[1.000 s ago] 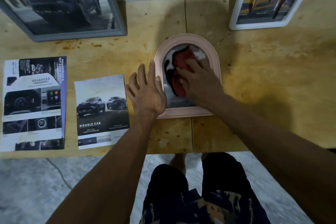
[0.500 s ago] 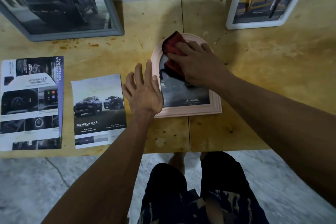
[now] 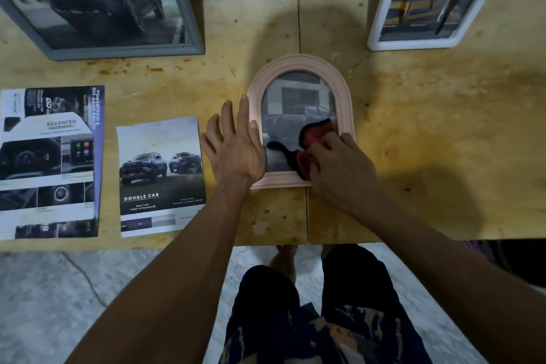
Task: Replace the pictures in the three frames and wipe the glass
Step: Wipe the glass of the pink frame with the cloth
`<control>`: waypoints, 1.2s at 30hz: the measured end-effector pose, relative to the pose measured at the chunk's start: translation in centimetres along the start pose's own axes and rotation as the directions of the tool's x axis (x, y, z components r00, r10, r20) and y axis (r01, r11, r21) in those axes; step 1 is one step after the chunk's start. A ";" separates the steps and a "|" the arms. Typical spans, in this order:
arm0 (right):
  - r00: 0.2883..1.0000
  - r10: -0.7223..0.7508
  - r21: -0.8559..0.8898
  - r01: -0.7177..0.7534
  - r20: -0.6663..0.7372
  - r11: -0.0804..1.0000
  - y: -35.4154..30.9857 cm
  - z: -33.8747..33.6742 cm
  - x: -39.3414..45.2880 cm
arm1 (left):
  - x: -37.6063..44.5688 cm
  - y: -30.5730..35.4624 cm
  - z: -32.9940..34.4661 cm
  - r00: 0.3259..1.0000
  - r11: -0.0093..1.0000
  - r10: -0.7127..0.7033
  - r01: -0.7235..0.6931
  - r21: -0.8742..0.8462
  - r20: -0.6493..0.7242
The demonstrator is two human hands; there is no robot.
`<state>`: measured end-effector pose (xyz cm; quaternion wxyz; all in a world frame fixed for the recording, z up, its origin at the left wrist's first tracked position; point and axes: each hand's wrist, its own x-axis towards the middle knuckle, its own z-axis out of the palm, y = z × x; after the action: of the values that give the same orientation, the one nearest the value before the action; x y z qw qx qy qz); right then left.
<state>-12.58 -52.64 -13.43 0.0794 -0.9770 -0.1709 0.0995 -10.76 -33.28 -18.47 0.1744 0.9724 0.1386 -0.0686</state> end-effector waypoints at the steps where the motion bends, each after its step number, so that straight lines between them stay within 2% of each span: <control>1: 1.000 0.027 0.046 -0.027 -0.007 0.999 0.0 -0.2 0.1 | 0.0 0.1 0.0 1.000 1.000 -0.002 0.002 0.001 0.002; 3: 0.995 0.100 0.122 -0.100 0.000 0.988 0.3 -0.6 0.8 | 0.0 0.1 -0.1 1.000 1.000 -0.004 0.004 0.000 0.003; 8: 0.978 0.197 0.174 -0.182 -0.071 0.968 0.9 0.2 5.7 | 0.0 0.0 -0.2 1.000 1.000 0.005 -0.005 -0.004 0.012; 10: 0.985 0.165 0.178 -0.154 -0.045 0.972 0.7 0.6 8.1 | 0.0 0.0 -0.3 1.000 1.000 0.022 -0.022 0.003 0.003; 12: 0.998 0.064 0.173 -0.058 -0.028 0.983 -0.3 1.0 9.3 | 0.1 -0.1 -0.3 0.999 0.999 0.032 -0.032 0.000 0.008; 16: 0.999 -0.048 0.140 0.048 -0.009 0.989 -3.6 1.5 7.0 | 0.7 -0.7 -0.6 0.997 0.999 0.052 -0.051 -0.020 0.065; 22: 1.000 -0.027 0.121 0.028 -0.008 0.992 -4.0 0.9 1.7 | 0.7 -0.1 -1.3 0.993 0.999 0.035 -0.034 -0.009 0.114; 28: 0.996 0.040 0.113 -0.048 0.075 0.992 -0.3 0.2 -0.4 | 0.5 0.3 -2.1 0.992 0.999 0.038 -0.042 0.034 0.124; 31: 0.986 -0.009 0.188 -0.023 0.169 0.982 0.6 -1.2 -0.2 | 0.6 0.0 -2.1 0.992 0.998 0.029 -0.036 0.052 0.124; 33: 0.977 -0.011 0.297 -0.054 0.211 0.953 1.1 -2.8 -0.9 | 0.6 0.0 -2.3 0.991 0.997 0.036 -0.043 0.057 0.131; 36: 0.980 0.068 0.455 -0.147 0.186 0.878 2.2 -4.0 -2.7 | 0.9 0.0 -2.7 0.978 0.997 0.050 -0.061 0.052 0.201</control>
<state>-13.49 -56.15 -9.56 0.2919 -0.9256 -0.0933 0.2222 -9.65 -32.12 -16.15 0.1611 0.9688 0.0913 -0.1647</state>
